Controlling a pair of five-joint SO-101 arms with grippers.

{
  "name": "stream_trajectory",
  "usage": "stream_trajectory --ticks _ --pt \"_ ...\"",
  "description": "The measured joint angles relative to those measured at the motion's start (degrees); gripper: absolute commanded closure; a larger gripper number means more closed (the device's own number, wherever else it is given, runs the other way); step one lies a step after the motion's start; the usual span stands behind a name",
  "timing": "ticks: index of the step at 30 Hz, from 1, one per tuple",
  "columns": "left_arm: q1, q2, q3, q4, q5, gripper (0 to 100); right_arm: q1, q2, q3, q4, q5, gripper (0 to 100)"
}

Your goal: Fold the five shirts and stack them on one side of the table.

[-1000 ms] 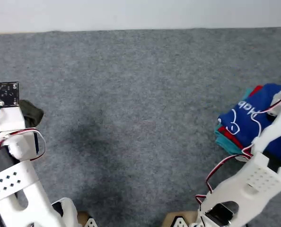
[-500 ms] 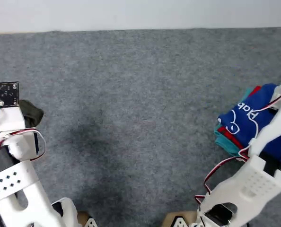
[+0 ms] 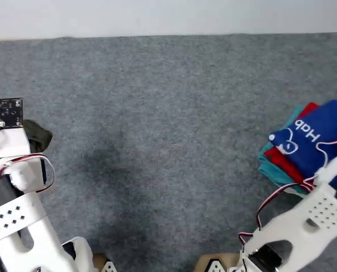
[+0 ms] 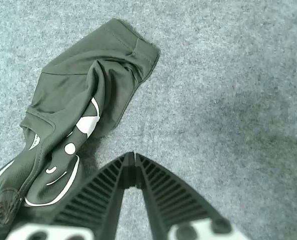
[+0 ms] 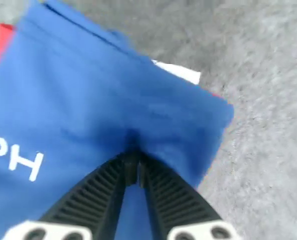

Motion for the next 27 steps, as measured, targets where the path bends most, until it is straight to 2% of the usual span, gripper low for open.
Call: stream_trajectory --ticks 10,19,27 --pt "0.0 0.0 0.0 0.0 0.0 100 -1.14 0.09 0.0 0.53 0.44 98.9" --pt "0.0 0.0 0.0 0.0 0.0 100 -11.25 -10.64 0.0 14.15 0.44 98.9" --pt "0.0 0.0 0.0 1.14 0.0 100 -17.85 -6.68 4.4 17.23 0.44 98.9"
